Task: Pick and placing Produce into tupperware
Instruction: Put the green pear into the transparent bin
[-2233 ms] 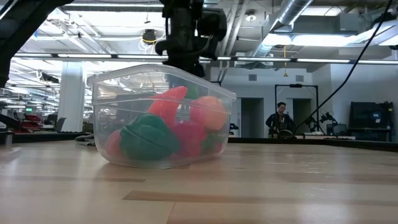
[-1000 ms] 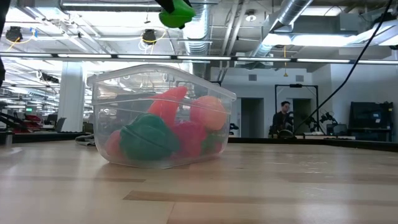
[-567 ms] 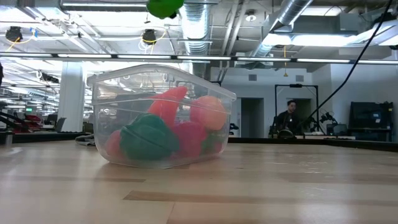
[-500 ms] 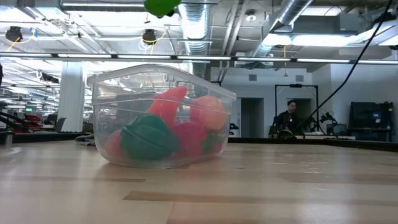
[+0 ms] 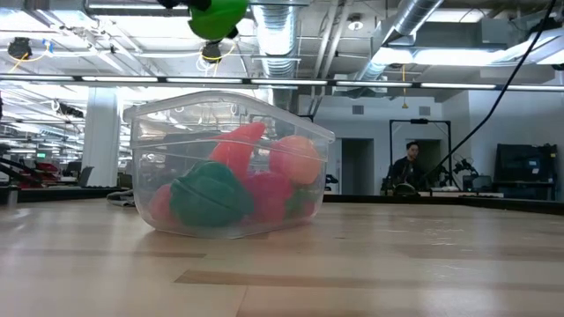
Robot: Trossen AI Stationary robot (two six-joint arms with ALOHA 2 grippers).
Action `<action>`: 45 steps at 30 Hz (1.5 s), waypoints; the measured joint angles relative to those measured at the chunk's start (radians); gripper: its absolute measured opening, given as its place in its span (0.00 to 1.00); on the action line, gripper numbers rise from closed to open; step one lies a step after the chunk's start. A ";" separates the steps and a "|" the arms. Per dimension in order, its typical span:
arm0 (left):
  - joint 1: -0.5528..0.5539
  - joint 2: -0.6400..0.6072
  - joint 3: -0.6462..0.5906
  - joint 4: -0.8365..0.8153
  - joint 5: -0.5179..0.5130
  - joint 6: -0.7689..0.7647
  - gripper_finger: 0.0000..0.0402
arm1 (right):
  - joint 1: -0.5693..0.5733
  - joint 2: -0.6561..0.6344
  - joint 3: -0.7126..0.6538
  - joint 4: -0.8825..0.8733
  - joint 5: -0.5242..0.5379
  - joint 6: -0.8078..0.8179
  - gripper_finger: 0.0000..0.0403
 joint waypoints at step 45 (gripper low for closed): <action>-0.124 0.030 -0.478 0.789 -0.182 -0.122 0.54 | -0.001 0.000 0.000 0.020 0.005 0.001 0.79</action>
